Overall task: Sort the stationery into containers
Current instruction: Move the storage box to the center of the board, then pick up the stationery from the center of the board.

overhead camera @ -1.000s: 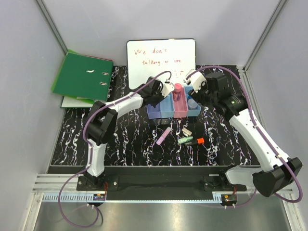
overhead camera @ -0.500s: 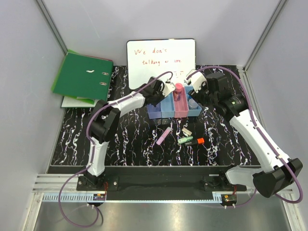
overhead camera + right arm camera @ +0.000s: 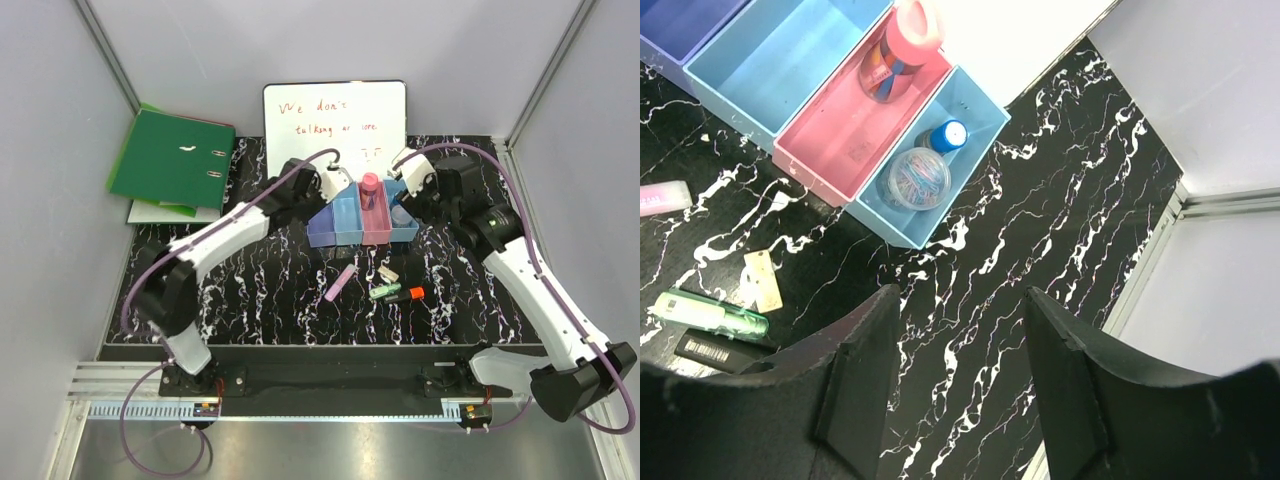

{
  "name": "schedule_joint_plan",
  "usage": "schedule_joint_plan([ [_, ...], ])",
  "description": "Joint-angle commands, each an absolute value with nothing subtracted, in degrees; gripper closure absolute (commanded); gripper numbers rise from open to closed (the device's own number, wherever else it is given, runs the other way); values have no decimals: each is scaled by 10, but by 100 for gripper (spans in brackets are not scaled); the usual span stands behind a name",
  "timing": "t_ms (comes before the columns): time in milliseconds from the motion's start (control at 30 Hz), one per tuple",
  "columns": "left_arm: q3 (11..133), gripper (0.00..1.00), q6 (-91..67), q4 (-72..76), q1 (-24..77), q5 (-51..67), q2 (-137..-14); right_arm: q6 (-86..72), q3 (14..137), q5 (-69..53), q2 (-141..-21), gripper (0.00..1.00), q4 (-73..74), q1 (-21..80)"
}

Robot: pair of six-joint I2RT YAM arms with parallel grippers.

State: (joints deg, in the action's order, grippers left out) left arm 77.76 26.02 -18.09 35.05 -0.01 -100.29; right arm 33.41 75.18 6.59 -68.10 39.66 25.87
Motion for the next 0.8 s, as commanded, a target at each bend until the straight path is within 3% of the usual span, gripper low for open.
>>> schedule_joint_plan([
  [0,753,85,258,-249,383,46,-905,342,741,78,-662,37,377,258],
  [33,746,68,244,-274,389,54,-898,343,740,78,-659,36,376,258],
  [67,738,27,234,-281,401,54,-889,342,738,77,-658,33,375,258],
  [100,722,25,211,-290,405,60,-886,341,736,78,-657,31,376,258],
  [267,708,16,122,-309,426,66,-914,331,729,78,-645,28,381,258],
  [767,794,23,20,-355,468,99,-1050,322,771,80,-654,29,402,258],
])
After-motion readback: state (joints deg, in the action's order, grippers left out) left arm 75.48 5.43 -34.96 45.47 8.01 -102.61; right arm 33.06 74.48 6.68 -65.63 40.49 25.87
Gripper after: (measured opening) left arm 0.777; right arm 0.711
